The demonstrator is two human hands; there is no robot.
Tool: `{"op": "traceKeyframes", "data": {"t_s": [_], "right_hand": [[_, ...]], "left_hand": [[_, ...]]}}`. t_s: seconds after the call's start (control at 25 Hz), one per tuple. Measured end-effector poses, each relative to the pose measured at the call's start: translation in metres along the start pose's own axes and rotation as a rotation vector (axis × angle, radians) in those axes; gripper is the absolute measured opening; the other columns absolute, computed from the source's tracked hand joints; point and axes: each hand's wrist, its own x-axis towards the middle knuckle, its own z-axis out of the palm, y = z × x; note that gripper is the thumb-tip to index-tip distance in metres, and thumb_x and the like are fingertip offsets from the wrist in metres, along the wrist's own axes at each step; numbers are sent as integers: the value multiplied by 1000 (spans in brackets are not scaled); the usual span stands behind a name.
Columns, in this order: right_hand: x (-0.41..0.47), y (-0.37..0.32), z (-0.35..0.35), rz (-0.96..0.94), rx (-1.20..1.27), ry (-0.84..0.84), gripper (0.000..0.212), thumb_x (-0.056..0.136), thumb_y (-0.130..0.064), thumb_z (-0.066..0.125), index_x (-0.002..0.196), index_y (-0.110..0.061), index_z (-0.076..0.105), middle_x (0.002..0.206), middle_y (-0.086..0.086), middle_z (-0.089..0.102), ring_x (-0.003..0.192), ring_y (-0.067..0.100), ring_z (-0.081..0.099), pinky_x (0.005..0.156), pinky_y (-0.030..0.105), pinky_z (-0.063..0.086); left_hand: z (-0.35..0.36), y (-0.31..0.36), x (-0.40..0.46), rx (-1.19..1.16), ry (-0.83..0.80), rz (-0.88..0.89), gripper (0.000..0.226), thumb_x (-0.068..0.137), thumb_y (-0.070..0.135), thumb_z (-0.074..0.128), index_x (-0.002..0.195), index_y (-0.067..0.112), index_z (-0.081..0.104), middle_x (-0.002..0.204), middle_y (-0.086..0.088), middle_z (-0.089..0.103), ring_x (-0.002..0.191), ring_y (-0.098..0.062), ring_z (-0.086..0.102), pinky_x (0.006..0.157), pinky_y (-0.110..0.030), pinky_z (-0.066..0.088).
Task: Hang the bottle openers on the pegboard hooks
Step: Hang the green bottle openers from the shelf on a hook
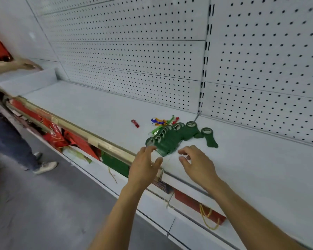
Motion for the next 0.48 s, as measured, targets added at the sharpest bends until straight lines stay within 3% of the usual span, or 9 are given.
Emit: {"op": "traceKeyframes", "data": {"t_s": [0.24, 0.48], "right_hand": [[79, -18, 33, 2, -214, -24, 23, 97, -28, 49, 117, -21, 58, 117, -1, 55, 106, 16, 52, 78, 33, 50], [97, -39, 53, 61, -449, -70, 25, 95, -29, 52, 116, -15, 53, 118, 4, 51, 108, 21, 49, 70, 30, 39]], "left_hand": [[5, -35, 86, 178, -86, -46, 66, 90, 43, 58, 146, 24, 29, 142, -4, 45, 127, -24, 43, 103, -39, 38], [3, -62, 120, 440, -230, 267, 65, 87, 50, 58, 143, 27, 32, 124, -1, 55, 114, -22, 50, 97, -34, 35]]}}
